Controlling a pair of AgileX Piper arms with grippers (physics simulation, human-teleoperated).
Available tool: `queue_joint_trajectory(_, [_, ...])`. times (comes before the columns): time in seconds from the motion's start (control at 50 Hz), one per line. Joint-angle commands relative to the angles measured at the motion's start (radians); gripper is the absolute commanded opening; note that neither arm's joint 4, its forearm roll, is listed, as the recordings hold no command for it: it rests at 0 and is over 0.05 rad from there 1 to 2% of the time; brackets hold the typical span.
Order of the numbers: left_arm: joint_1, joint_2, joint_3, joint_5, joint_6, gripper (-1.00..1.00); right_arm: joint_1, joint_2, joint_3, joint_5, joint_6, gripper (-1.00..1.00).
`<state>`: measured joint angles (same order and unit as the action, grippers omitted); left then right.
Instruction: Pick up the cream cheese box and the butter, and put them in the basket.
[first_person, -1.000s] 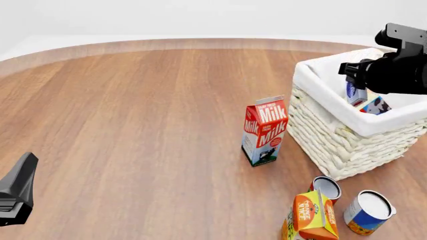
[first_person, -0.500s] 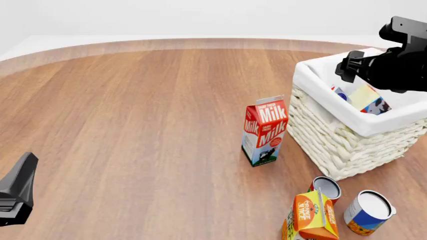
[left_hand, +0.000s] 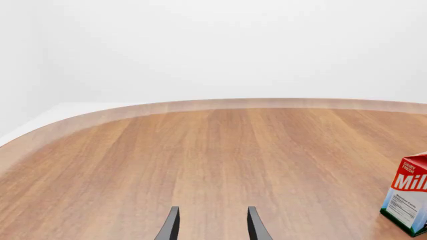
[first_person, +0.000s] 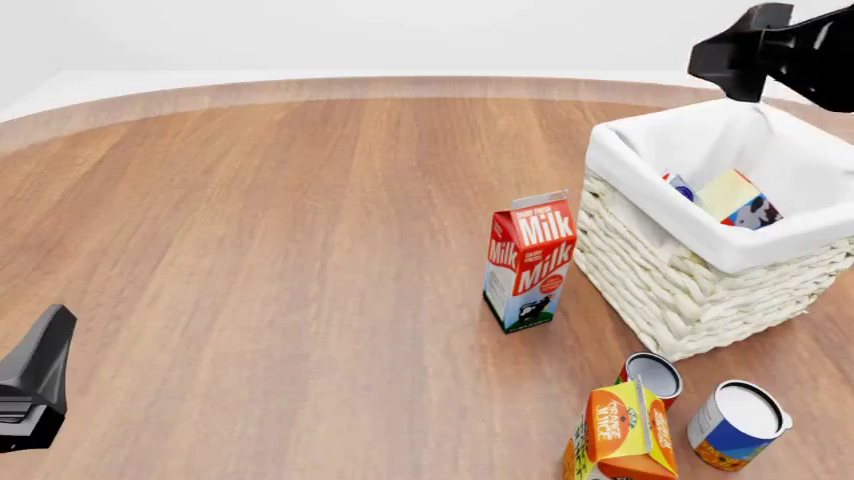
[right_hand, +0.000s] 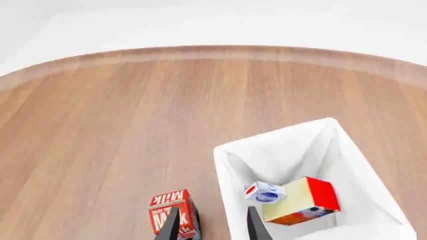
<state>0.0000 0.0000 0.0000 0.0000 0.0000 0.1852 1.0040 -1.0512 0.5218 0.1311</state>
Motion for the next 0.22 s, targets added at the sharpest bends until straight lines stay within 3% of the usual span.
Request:
queue_joint_trajectory(0.02, [0.0, 0.0, 0.0, 0.0, 0.0, 1.0, 0.093, -0.13, -0.049, 0.11, -0.041, 1.0])
queue_joint_trajectory(0.12, [0.0, 0.0, 0.0, 0.0, 0.0, 1.0, 0.105, -0.14, -0.055, 0.119, -0.046, 1.0])
queue_joint_trajectory(0.22, [0.0, 0.0, 0.0, 0.0, 0.0, 1.0, 0.212, -0.197, -0.029, 0.077, -0.089, 1.0])
